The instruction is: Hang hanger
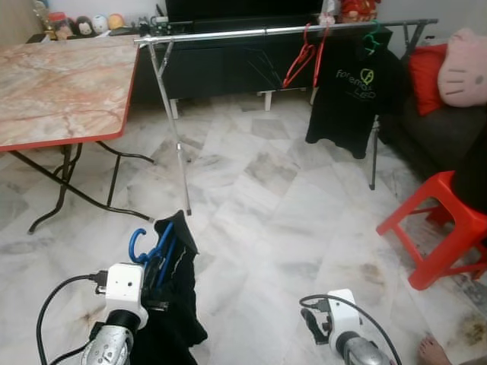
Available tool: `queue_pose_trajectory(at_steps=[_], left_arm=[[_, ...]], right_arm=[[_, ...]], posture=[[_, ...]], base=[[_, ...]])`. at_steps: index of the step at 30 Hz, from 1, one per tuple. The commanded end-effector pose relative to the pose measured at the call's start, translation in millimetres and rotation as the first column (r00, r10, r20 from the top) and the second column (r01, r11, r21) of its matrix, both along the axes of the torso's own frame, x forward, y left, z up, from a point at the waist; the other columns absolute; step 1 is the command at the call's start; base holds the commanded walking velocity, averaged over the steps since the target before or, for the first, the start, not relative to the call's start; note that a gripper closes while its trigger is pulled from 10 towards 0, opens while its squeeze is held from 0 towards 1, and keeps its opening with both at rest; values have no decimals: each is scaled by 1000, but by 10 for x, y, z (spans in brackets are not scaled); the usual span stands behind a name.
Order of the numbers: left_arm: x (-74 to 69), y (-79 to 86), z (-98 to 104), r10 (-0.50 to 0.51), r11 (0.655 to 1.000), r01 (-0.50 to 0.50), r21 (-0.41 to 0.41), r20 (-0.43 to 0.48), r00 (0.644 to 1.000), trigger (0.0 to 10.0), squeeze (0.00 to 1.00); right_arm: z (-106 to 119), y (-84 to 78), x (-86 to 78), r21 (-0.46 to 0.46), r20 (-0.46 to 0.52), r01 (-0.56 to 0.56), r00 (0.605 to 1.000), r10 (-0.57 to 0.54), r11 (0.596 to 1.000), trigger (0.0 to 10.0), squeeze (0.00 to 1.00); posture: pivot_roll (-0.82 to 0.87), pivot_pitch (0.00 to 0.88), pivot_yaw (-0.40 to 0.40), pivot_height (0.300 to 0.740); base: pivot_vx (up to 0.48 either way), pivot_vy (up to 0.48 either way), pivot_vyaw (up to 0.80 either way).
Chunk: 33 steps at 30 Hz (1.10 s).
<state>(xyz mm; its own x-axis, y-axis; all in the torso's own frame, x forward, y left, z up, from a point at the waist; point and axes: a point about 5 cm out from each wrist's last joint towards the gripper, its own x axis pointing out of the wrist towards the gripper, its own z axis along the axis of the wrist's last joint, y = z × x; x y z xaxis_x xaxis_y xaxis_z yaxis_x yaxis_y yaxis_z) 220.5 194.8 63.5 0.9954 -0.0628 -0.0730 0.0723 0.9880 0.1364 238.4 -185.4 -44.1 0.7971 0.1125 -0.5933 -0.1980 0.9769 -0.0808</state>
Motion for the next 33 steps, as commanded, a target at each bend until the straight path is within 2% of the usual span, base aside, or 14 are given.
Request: queue_pose_trajectory(at_steps=[1,2,6,10,12,14,15,19,20,21,24,29,30,33], left_arm=[[56,-2,153,-23,999,22,24,53,998,10000,0],[84,0,210,-36,999,34,24,64,997,10000,0],[140,-29,288,-76,997,74,36,79,994,10000,0],[215,-119,406,-133,990,128,50,103,986,10000,0],[224,-138,421,-142,989,137,52,105,984,10000,0],[243,-232,489,-198,978,190,82,103,975,10000,0],[243,-232,489,-198,978,190,82,103,975,10000,0],[230,-307,581,-246,967,235,96,125,961,10000,0],[219,-337,628,-271,961,258,102,133,953,10000,0],[211,-357,667,-289,956,276,104,141,947,10000,0],[196,-402,777,-332,941,314,124,161,929,10000,0],[133,-569,961,-467,881,441,171,168,868,10000,0],[133,-569,961,-467,881,441,171,168,868,10000,0],[58,-643,990,-537,837,505,211,137,832,10000,0]], right_arm=[[207,-24,218,-25,118,-47,992,49,999,10000,0],[419,-46,401,-69,223,-109,967,122,992,10000,0],[731,9,622,-115,339,-238,903,264,964,10000,0],[1203,296,766,-246,446,-498,703,554,831,10000,0],[1249,351,757,-251,453,-530,675,583,810,10000,0],[1398,672,559,-283,464,-712,485,741,643,10000,0],[1398,672,559,-283,464,-712,485,741,643,10000,0],[1518,887,410,-304,502,-771,369,782,559,10000,0],[1525,916,379,-294,496,-783,365,787,549,10000,878],[1505,927,357,-284,482,-793,368,795,539,10000,1000],[1447,900,348,-333,441,-779,370,818,532,10000,1000],[1552,780,535,-395,476,-608,505,720,689,10000,1000],[1552,780,535,-395,476,-608,505,720,689,10000,1000],[1546,744,611,-405,488,-518,574,657,753,10000,0]], posture=[[-1,57,5,740],[-4,61,6,740],[-8,64,8,740],[-18,64,11,740],[-17,65,11,740],[-16,66,11,740],[-16,66,11,740],[-14,68,11,740],[-17,69,8,740],[-17,69,5,740],[-13,71,4,740],[-14,71,-2,740],[-14,71,-2,740],[-11,71,-6,740]], base=[[0,0,0],[0,0,0],[0,0,0],[0,0,0],[0,0,0],[0,0,0],[0,0,0],[0,0,0],[0,0,0],[0,0,0],[0,0,0],[0,0,0],[0,0,0],[0,0,0]])
